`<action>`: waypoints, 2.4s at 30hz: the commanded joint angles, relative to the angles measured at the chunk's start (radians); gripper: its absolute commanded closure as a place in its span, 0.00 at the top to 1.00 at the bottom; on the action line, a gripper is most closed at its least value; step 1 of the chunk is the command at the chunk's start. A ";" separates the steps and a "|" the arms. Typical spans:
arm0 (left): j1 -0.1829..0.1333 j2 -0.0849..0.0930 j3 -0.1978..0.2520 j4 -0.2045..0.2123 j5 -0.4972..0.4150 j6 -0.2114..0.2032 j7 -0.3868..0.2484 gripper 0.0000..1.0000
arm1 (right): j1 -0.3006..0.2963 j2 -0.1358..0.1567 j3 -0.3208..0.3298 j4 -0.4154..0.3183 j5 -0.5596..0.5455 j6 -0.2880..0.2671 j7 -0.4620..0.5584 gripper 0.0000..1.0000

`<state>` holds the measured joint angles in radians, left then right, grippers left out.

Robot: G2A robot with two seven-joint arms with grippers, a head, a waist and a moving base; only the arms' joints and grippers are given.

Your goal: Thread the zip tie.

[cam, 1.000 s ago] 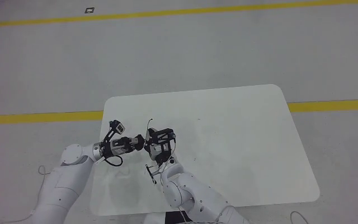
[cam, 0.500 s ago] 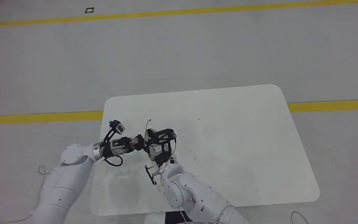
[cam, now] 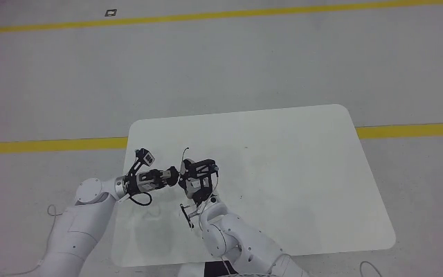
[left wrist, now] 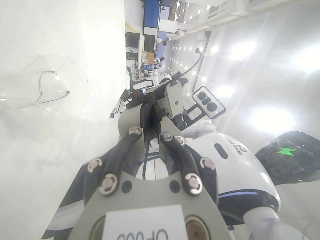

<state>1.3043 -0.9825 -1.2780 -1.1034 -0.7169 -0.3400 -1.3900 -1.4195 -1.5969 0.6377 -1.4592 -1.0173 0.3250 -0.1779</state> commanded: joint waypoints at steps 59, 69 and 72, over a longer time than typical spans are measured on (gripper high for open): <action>0.000 0.000 0.000 0.000 0.000 0.000 0.000 0.00 | 0.009 0.020 -0.026 -0.010 0.006 -0.003 0.022 0.00; 0.000 0.000 0.000 0.000 0.000 0.000 0.000 0.00 | 0.009 0.019 -0.026 -0.008 0.009 0.003 0.015 0.32; 0.000 0.000 0.000 0.000 0.000 0.000 0.000 0.00 | 0.009 0.019 -0.025 -0.008 0.009 0.003 0.013 0.30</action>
<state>1.3043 -0.9825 -1.2780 -1.1034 -0.7169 -0.3400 -1.3900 -1.4106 -1.5777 0.6122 -1.4670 -1.0085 0.3282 -0.1645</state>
